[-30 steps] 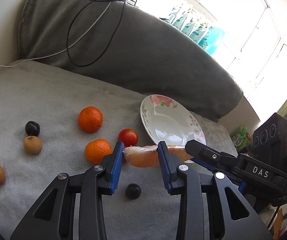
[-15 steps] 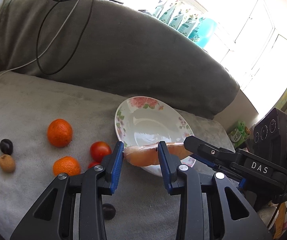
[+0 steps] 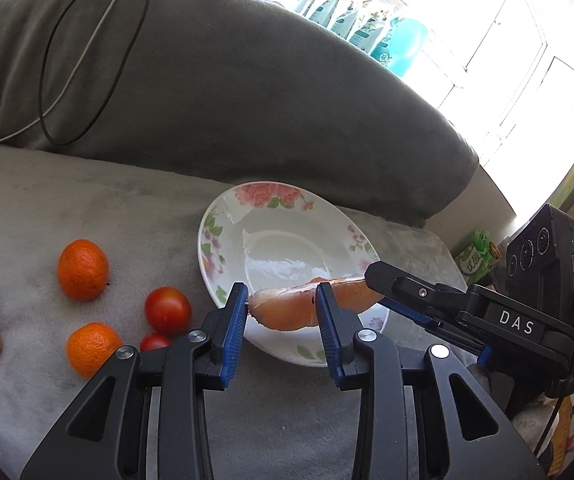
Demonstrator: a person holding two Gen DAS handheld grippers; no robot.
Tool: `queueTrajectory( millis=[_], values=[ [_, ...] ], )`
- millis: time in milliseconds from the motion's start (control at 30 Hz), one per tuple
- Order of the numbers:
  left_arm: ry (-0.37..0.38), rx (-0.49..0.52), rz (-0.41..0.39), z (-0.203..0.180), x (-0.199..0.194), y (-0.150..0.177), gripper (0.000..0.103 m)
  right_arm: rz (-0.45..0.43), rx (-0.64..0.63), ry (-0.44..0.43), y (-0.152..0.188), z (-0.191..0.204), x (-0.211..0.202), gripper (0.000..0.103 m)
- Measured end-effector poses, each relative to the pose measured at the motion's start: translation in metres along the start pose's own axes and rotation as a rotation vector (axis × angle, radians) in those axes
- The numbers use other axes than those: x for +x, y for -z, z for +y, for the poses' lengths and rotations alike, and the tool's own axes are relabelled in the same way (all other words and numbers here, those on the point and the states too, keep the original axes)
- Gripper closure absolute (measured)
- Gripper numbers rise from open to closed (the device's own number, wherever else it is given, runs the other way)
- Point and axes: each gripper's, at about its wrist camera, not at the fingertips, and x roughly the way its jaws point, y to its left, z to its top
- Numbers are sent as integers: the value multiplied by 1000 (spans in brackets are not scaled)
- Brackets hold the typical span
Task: Organize fruits
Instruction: 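Carry the grapefruit segment with the right tool onto the white plate and release, then move the right tool back toward the fruit and open over a kiwi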
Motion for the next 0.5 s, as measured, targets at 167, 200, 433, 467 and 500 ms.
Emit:
queueTrajectory(
  millis=[167, 200, 433, 467, 500],
  values=[
    [-17, 2, -25, 1, -6, -2, 70, -37, 0, 54, -2, -7, -7, 54],
    [-19, 1, -27, 2, -8, -2, 70, -48, 3, 59, -2, -8, -9, 45],
    [-36, 5, -43, 4, -16, -2, 59, -112, -37, 105, -4, -6, -27, 25],
    [-36, 4, -45, 4, -17, -2, 56, -114, -44, 107, -4, -4, -29, 25],
    [-36, 4, -48, 4, -19, -2, 55, -116, -51, 109, -4, -3, -30, 25]
  ],
)
